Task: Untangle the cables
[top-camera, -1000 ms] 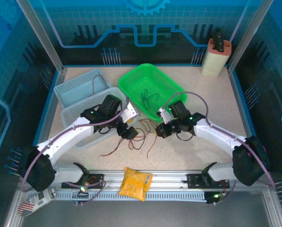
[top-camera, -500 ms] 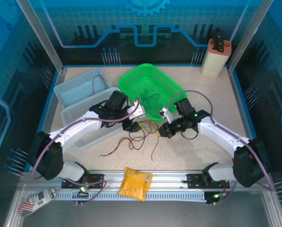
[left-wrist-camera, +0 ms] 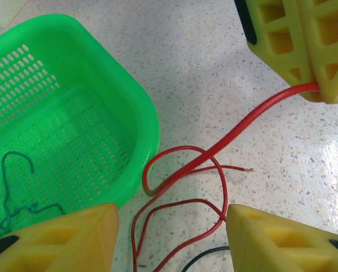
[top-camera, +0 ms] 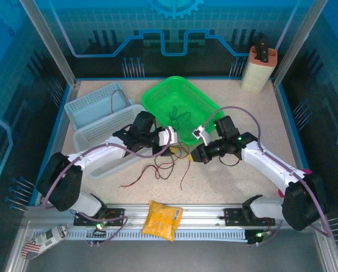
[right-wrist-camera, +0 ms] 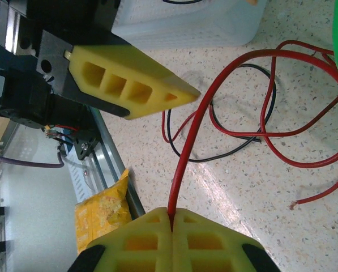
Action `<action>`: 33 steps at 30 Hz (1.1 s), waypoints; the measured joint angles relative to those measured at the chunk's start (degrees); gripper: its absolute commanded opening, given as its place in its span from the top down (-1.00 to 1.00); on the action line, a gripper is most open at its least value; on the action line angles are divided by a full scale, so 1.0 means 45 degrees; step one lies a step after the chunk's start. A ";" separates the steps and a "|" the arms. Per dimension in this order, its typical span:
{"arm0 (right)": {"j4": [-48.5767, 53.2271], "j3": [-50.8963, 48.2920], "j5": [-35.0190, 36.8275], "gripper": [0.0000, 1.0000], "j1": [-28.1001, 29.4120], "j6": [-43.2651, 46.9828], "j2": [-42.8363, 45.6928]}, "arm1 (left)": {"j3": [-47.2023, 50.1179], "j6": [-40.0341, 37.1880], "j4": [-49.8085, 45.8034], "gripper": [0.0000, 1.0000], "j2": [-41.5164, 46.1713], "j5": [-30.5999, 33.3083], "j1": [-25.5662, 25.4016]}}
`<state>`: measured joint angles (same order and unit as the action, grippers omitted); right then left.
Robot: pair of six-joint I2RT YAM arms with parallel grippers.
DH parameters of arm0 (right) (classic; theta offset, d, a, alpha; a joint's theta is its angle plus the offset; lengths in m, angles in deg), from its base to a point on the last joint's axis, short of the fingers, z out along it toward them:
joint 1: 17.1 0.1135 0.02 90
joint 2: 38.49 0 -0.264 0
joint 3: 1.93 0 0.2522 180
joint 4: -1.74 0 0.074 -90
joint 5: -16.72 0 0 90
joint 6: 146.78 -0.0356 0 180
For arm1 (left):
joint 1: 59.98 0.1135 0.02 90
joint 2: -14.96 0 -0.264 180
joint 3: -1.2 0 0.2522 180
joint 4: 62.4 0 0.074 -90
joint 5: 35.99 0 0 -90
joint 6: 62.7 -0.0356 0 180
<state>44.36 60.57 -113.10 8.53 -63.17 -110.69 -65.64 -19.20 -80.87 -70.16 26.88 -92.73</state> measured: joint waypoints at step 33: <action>0.0267 0.0282 -0.1122 1.00 -0.1214 -0.0355 0.0112 | -0.0457 -0.0340 0.0340 1.00 -0.1336 -0.1030 -0.0155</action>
<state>45.57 61.83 -118.15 3.06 -64.77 -110.19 -67.70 -20.73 -79.34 -76.17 22.24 -93.43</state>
